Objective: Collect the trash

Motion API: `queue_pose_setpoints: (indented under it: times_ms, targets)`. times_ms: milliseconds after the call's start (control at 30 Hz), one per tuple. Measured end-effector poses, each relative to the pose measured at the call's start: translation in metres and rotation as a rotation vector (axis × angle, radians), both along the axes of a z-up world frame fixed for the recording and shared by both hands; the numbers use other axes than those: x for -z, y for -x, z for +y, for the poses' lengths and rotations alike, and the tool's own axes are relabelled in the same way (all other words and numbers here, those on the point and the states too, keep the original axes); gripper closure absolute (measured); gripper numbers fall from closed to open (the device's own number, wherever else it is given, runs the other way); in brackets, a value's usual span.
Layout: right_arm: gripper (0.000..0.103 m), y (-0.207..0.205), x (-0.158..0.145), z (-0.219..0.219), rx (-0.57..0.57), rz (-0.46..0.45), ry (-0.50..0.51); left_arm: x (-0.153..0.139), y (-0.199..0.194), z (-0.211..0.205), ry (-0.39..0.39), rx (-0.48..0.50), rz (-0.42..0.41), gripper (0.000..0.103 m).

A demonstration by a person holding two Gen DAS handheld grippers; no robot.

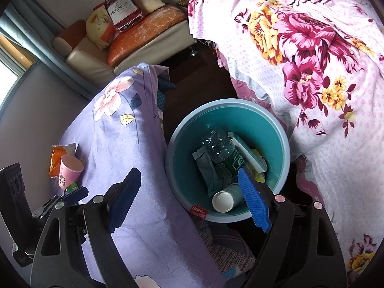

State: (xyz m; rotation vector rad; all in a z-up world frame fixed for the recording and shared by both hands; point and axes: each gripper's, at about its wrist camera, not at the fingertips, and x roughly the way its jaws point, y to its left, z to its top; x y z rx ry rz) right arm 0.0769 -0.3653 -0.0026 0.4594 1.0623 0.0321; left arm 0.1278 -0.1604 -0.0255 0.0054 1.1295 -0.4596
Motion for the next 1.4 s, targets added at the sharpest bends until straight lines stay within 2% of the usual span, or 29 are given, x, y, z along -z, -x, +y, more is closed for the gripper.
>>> queue_pose_setpoints:
  times_ms: [533,700,833,1033,1133,1267,1400]
  targets:
    - [0.024,-0.002,-0.012,0.118,-0.181,0.022,0.048,-0.014,0.025,0.124,0.037,-0.166,-0.034,0.011]
    - [0.024,-0.004,-0.012,0.158,-0.248,0.037,0.064,-0.017,0.032,0.167,0.026,-0.223,-0.055,0.011]
    - [0.024,-0.006,-0.011,0.185,-0.295,0.052,0.073,-0.018,0.037,0.208,-0.012,-0.266,-0.079,0.011]
    - [0.024,-0.012,0.001,0.222,-0.350,0.094,0.054,-0.009,0.037,0.278,-0.020,-0.375,-0.065,0.011]
    - [0.024,-0.015,0.008,0.240,-0.383,0.121,0.046,0.002,0.036,0.298,-0.024,-0.410,-0.040,0.011]
    - [0.024,-0.017,0.020,0.265,-0.434,0.151,0.045,0.016,0.035,0.299,-0.019,-0.381,-0.007,0.011]
    - [0.024,-0.018,0.029,0.282,-0.460,0.172,0.031,0.028,0.033,0.288,-0.027,-0.304,0.006,0.011]
